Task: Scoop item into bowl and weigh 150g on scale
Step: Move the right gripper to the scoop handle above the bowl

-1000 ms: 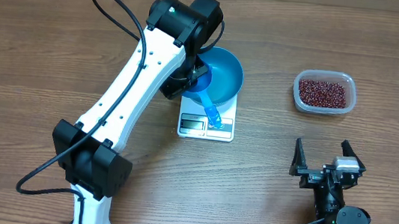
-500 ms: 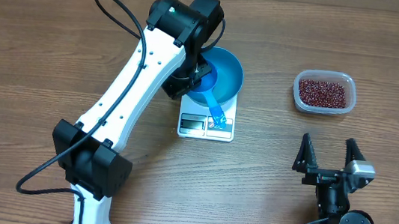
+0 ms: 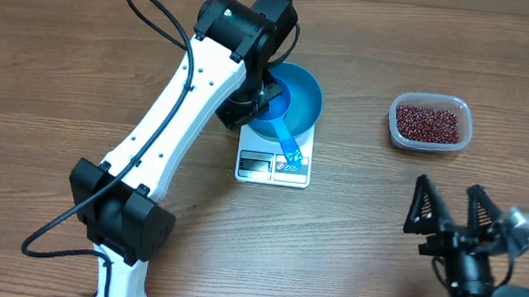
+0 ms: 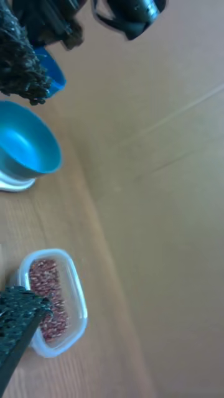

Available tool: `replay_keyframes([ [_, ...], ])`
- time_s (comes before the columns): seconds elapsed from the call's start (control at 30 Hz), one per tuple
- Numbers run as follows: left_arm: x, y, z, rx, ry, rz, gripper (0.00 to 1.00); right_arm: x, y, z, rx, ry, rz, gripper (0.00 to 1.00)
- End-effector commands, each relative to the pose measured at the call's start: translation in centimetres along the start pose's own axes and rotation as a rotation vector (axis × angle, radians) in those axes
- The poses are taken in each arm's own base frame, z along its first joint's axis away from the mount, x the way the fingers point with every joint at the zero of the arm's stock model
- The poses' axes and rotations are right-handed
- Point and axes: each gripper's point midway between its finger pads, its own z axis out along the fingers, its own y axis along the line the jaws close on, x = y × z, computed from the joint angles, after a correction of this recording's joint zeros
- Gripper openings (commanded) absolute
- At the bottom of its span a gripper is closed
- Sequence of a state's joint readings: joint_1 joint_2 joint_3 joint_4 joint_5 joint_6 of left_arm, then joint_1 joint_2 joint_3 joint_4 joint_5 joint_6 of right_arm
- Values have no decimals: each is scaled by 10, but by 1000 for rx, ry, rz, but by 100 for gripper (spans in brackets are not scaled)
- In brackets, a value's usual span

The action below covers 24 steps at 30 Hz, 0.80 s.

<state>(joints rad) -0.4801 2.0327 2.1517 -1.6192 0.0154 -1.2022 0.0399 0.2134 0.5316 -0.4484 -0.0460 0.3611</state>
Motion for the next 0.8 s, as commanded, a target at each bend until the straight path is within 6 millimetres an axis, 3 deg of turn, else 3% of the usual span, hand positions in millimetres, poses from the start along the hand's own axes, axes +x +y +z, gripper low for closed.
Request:
replay_keyframes([
  [0.0, 0, -3, -16, 51, -15, -9, 5, -21, 11, 6, 29, 87, 55, 100],
  [0.17, 0, -3, -16, 54, -15, -33, 4, -18, 39, 28, -31, 332, 103, 100],
  [0.4, 3, -13, -17, 99, 21, -148, 4, -13, 93, 67, -340, 476, 152, 100],
  [0.57, 6, -24, -19, 144, 55, -219, 4, -13, 131, 77, -577, 571, 300, 100],
  [0.77, 1, -24, -19, 155, 79, -322, 4, 10, 120, 105, -504, 690, 489, 100],
])
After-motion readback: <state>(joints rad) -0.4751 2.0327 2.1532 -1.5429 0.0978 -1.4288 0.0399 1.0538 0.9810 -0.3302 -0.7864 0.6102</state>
